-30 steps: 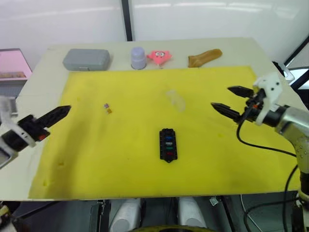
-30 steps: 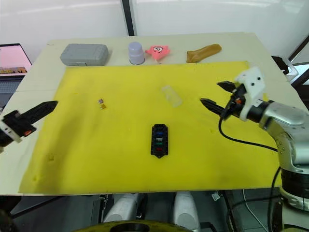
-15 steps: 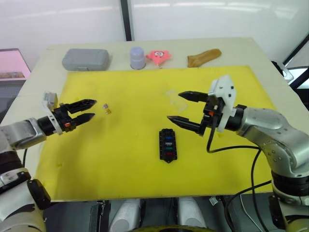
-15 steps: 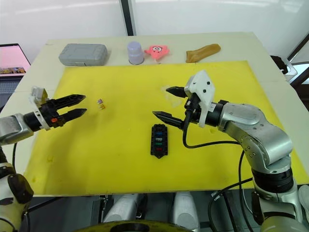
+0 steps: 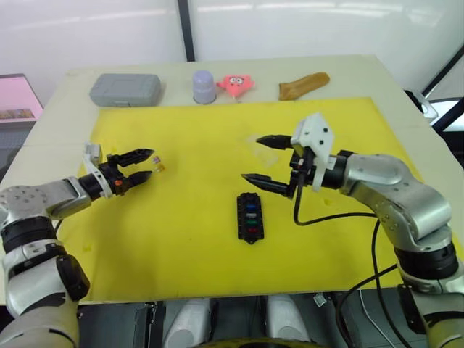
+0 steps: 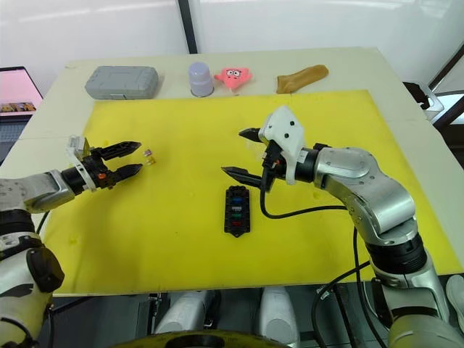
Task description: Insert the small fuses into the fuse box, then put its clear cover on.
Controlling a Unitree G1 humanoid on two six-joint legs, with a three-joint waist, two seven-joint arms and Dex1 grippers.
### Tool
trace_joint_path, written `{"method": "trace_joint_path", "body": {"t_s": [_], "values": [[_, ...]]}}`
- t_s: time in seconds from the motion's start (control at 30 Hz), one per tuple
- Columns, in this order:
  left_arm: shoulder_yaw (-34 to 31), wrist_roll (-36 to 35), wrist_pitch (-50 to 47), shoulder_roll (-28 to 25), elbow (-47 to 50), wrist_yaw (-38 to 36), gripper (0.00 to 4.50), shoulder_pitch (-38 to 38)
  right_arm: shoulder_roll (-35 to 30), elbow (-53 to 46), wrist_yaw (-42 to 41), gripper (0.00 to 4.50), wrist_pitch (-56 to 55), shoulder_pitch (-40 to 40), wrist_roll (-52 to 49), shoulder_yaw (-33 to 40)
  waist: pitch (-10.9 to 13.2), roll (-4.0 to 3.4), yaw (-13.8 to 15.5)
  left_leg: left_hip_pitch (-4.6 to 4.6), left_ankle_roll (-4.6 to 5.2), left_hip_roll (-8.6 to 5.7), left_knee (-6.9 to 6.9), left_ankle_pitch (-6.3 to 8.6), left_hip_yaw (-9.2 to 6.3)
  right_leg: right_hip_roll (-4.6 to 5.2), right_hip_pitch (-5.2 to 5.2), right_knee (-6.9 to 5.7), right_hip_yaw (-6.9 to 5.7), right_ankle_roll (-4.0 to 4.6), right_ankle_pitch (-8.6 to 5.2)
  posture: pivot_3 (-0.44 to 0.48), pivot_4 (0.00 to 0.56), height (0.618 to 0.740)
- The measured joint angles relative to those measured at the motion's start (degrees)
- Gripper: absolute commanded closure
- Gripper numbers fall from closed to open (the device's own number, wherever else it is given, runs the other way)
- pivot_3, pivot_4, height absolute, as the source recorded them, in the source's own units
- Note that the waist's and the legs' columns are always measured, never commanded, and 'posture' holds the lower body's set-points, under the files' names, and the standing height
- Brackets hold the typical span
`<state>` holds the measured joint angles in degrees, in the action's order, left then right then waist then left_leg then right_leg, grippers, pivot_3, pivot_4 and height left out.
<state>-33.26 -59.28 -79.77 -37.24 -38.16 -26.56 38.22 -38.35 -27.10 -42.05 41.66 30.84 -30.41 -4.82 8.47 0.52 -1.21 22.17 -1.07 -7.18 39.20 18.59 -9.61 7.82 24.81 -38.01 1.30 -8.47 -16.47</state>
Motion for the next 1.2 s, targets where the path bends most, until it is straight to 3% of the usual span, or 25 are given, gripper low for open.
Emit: {"method": "trace_joint_path", "body": {"t_s": [0.33,0.83,0.87,0.93,1.0,1.2], "values": [[1.00,5.14,5.12,4.89,-3.73,-2.22,0.00,3.28,-0.09,0.32,-0.73,0.07,-0.61,-1.21,0.40,0.23,-0.02,0.03,0.81,0.00,0.00,-0.08,0.12,0.00,-0.07,0.06,-0.14,0.00,-0.05,0.00,0.00,0.000,0.150,0.740],[2.73,11.39,5.43,6.86,-4.47,-4.08,0.00,6.64,-0.85,0.32,-1.07,0.07,-0.87,-1.91,1.10,1.00,-0.04,0.03,1.87,0.00,0.00,-0.15,0.31,0.00,-0.13,0.10,-0.23,-0.06,-0.07,0.00,0.00,0.000,0.150,0.740],[3.16,11.83,5.92,6.92,-4.46,-4.42,0.52,6.72,-0.87,0.32,-1.08,0.00,-0.89,-1.91,1.21,1.00,-0.04,0.03,1.91,0.00,0.00,-0.15,0.33,0.00,-0.14,0.09,-0.24,-0.06,-0.07,0.00,0.00,0.000,0.150,0.740],[3.39,12.69,6.58,7.00,-4.61,-4.73,0.79,6.73,-0.90,0.32,-1.07,0.00,-0.94,-1.96,1.59,1.00,-0.04,0.03,1.92,0.00,0.00,-0.15,0.36,0.00,-0.15,0.09,-0.25,-0.07,-0.07,0.00,0.00,0.000,0.150,0.740],[3.91,13.65,6.60,6.96,-5.05,-4.90,1.78,6.73,-0.92,0.32,-1.06,0.00,-0.99,-2.46,1.82,1.03,-0.04,0.03,1.86,0.00,0.00,-0.15,0.36,0.00,-0.15,0.09,-0.24,-0.08,-0.07,0.00,0.00,0.000,0.150,0.740],[5.58,15.36,6.89,6.60,-4.98,-6.90,1.78,6.80,-0.94,0.32,-1.18,0.00,-1.28,-2.77,2.20,1.04,-0.04,0.03,1.71,0.01,0.01,-0.15,0.35,0.00,-0.15,0.09,-0.23,-0.08,-0.08,0.00,0.00,0.000,0.150,0.740]]}}
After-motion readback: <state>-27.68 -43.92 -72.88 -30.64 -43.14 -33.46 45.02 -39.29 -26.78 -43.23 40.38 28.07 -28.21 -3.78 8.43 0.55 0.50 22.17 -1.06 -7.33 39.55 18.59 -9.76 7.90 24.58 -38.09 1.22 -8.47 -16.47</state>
